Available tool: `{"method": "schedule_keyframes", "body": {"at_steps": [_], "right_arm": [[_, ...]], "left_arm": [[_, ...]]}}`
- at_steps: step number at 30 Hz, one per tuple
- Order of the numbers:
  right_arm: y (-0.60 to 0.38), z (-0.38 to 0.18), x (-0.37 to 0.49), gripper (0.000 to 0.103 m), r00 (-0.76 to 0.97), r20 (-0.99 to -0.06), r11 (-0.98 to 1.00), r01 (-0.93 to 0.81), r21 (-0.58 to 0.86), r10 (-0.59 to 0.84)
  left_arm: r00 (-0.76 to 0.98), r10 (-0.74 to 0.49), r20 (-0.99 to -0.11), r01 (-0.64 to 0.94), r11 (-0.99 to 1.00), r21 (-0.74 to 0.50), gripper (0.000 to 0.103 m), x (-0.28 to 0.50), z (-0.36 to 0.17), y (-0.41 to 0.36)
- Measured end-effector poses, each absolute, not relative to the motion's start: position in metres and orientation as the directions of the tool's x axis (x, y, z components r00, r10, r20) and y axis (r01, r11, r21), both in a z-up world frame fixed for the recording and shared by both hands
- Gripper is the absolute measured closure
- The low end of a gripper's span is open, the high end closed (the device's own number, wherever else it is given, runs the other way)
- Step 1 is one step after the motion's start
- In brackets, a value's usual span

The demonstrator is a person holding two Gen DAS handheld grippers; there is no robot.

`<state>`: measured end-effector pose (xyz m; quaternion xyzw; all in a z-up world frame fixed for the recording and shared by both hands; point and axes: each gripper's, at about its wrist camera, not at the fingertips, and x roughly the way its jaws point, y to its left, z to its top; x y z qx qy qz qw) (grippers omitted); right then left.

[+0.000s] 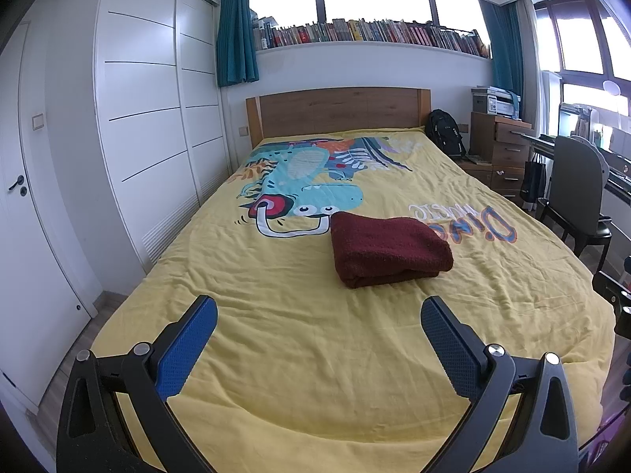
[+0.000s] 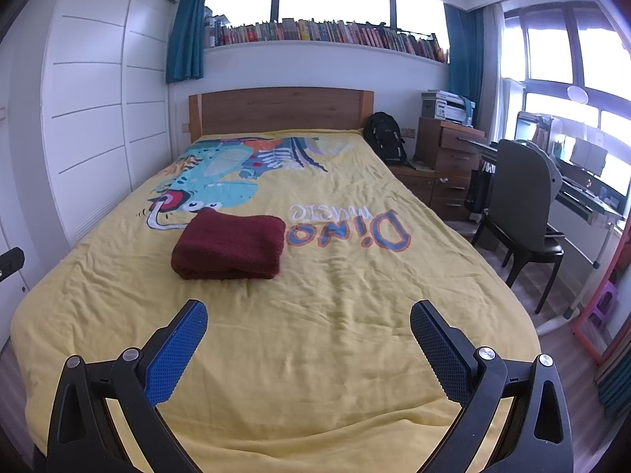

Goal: Fold small clothes

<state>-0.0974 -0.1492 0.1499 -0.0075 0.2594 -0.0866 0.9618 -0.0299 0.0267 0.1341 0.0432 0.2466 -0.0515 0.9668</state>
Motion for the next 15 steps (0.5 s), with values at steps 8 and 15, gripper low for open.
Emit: {"method": "schedule_keyframes", "body": {"at_steps": [8,15], "right_arm": [[-0.1496,0.1497,-0.0981,0.0,0.846,-0.505,0.984,0.165,-0.061,-0.173],[-0.1496,0.1499,-0.0974,0.0,0.847,-0.504,0.985,0.16,-0.064,-0.17]], "left_arm": [[0.874,-0.078,-0.48,0.12,0.991,0.059,0.001,-0.0305,0.1342,0.0257],[0.872,-0.083,-0.482,0.126,0.99,0.057,0.001,-0.0307,0.1327,0.0268]]}}
